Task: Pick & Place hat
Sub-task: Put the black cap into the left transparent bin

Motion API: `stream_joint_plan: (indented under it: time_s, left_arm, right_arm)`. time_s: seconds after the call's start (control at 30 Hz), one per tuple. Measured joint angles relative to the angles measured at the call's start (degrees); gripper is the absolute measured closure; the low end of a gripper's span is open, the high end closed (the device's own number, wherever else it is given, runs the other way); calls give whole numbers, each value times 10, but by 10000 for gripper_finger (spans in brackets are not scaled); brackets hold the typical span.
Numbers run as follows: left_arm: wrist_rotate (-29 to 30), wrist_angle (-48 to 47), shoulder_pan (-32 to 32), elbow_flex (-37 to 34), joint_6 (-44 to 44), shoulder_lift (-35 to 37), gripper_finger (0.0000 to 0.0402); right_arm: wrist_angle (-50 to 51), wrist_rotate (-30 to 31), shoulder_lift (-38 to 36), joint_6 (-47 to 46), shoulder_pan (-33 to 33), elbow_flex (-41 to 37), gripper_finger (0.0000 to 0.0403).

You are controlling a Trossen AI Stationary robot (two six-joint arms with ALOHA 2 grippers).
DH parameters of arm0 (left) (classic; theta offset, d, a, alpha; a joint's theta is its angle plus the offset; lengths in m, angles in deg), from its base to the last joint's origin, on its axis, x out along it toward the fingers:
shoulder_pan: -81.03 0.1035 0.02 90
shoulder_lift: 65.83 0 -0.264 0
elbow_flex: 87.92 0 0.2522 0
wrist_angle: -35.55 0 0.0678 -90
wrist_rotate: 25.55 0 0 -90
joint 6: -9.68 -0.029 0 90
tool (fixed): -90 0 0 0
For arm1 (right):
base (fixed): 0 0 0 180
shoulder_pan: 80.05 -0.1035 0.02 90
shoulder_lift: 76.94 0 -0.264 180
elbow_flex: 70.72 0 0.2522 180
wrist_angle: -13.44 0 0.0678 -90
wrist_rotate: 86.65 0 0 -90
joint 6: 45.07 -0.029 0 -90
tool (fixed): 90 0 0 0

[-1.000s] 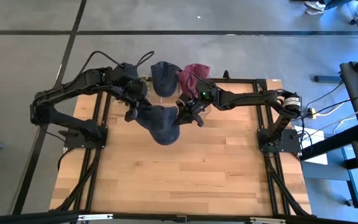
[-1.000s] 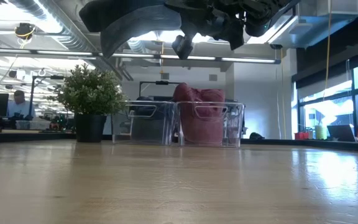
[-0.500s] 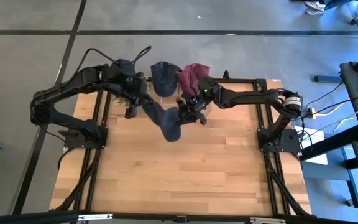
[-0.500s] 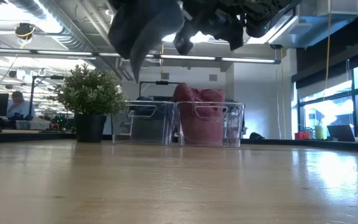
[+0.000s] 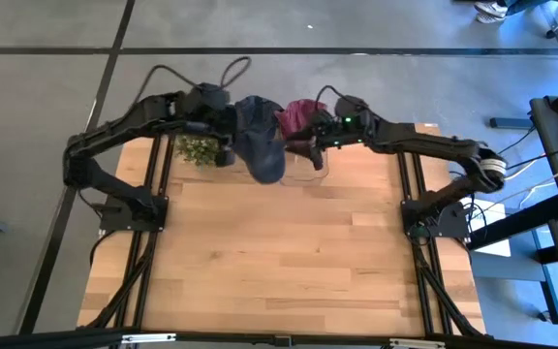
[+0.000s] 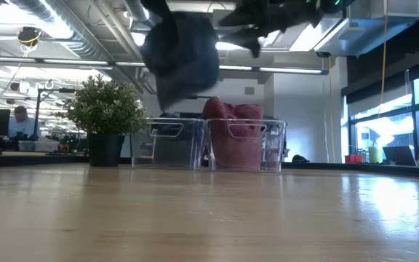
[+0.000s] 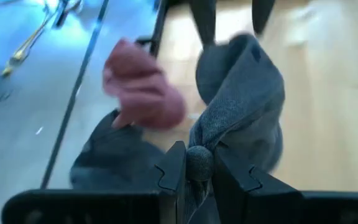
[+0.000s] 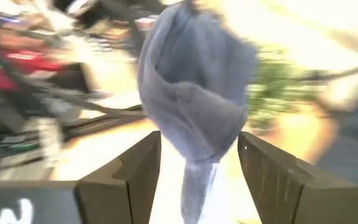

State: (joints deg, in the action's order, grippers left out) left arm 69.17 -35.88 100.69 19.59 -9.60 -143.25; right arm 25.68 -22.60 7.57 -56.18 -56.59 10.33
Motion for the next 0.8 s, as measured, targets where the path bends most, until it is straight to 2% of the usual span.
stream_joint_plan:
  time_s: [0.13, 0.33, 0.43, 0.57, 0.8]
  left_arm:
    - [70, -38, 9, 32, -23, -56, 350]
    - [122, -72, 26, 44, -78, -116, 350]
    - [174, -62, 30, 50, -107, -134, 350]
    - [237, -56, 30, 64, -160, -163, 350]
    - [243, -47, 30, 70, -240, -210, 350]
  right_arm:
    - [83, 133, -58, 30, -14, 0, 190]
    - [183, 230, -111, 39, -38, 0, 189]
    - [219, 278, -116, 37, -51, 0, 189]
    - [256, 321, -116, 23, -62, 0, 189]
    - [272, 346, -116, 11, -68, 0, 189]
